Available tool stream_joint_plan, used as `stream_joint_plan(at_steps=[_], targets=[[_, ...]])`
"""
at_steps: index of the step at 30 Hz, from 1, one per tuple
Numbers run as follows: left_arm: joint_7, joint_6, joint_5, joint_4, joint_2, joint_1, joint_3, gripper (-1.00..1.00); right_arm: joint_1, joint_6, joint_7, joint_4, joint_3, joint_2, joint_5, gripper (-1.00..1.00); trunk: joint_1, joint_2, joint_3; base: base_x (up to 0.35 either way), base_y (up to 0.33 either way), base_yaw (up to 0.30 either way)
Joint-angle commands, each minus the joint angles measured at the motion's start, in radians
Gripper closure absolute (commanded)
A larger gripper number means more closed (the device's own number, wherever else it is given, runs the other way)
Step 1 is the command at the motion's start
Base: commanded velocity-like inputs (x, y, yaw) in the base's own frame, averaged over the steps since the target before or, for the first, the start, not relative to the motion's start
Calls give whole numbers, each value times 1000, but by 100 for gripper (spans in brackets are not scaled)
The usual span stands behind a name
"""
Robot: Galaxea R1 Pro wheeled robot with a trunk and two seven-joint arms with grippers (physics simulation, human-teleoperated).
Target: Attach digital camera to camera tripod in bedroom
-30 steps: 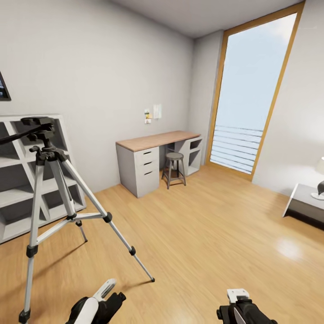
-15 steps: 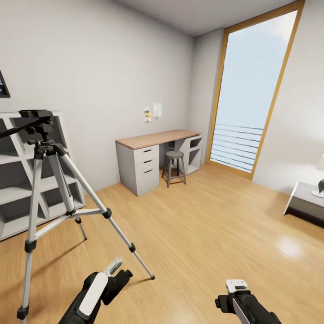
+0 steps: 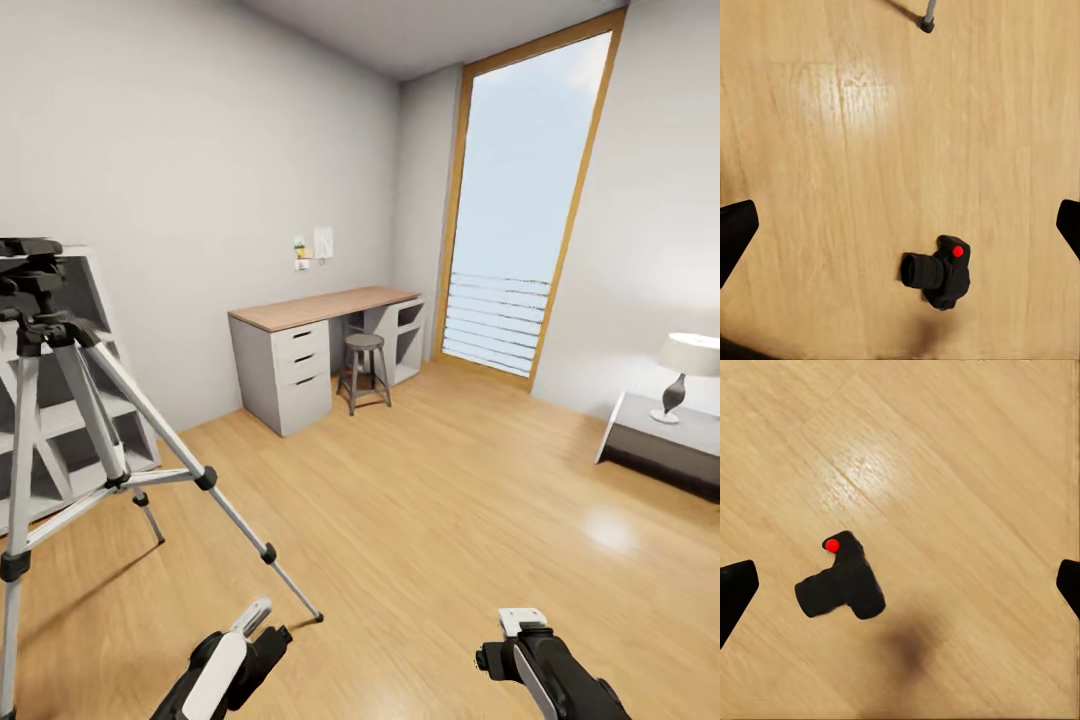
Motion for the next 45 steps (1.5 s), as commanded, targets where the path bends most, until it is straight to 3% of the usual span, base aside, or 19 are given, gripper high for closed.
stream_joint_plan(at_steps=[1,24,35,45], targets=[[9,1,9,-2,0,0,-2,-100,0,5,0,-1,1,0,1,-100,0,-1,-1,119,-225,-115],[20,-9,15,-3,1,9,-4,-100,1,-1,0,-2,2,2,2,-100,0,-1,-1,132,-275,-19],[12,-43,18,-3,3,17,-3,-100,3,-3,-1,-2,2,3,2,-100,0,-1,-1,1,-61,0],[15,-49,18,-3,4,19,-3,-100,4,-3,-1,-2,2,3,2,-100,0,-1,-1,-197,-137,0]])
